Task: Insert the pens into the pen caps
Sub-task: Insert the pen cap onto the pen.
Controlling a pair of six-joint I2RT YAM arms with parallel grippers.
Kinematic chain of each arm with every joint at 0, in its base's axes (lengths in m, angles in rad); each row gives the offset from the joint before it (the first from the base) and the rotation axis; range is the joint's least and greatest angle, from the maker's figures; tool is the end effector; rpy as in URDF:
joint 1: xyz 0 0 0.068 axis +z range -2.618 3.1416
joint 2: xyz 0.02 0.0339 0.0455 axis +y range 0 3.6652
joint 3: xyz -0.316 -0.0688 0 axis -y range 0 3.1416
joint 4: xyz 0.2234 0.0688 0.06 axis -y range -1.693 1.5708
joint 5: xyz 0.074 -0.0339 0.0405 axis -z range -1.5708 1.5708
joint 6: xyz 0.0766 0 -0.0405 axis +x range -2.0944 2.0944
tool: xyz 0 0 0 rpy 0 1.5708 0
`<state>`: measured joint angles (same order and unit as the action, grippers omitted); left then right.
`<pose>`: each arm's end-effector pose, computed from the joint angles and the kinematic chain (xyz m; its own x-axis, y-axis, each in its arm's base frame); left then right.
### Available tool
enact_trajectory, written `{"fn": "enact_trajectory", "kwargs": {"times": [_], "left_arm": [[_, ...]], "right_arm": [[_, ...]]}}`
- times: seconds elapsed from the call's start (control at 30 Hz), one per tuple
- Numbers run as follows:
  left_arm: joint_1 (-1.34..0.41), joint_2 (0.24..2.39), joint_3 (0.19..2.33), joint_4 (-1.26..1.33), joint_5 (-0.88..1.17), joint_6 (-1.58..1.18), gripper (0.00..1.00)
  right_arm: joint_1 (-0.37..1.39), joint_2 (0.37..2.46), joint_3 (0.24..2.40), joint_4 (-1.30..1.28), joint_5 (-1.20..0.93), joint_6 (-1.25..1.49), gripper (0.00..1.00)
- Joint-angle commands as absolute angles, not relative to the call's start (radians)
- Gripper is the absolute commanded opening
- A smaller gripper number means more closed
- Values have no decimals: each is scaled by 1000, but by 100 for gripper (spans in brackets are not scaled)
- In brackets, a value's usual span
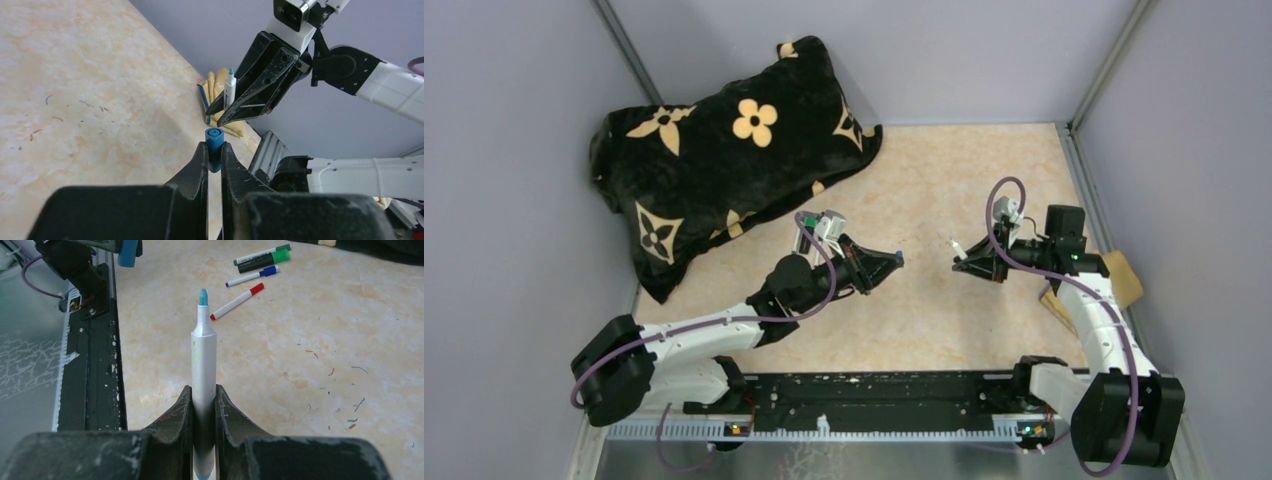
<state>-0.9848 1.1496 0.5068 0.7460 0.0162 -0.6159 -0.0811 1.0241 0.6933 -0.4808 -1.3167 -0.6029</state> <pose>0.1402 -0.2135 0.3315 -0.4399 -0.3817 -0.8129 0.7202 0.3908 -0.5733 0.1562 0.0617 0.3000 -0.2305 -0.1243 -0.9651 -0.9402 0.2842 0.1880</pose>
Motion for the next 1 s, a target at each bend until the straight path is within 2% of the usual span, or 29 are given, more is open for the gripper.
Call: {"fn": "enact_trajectory", "kwargs": {"times": [0.0,0.63,0.97], "left_arm": [[-976,1180,548,829,57,-678,0],[-972,1269,585,862,46,-768,0],[-973,1290,633,697,-124,-865,0]], "right_arm": [[-75,1015,683,-472,-1382,-633,0],[-47,1012,671,-461,-1384,-630,0],[-20,1017,655,-407,-1344,-579,0]]}}
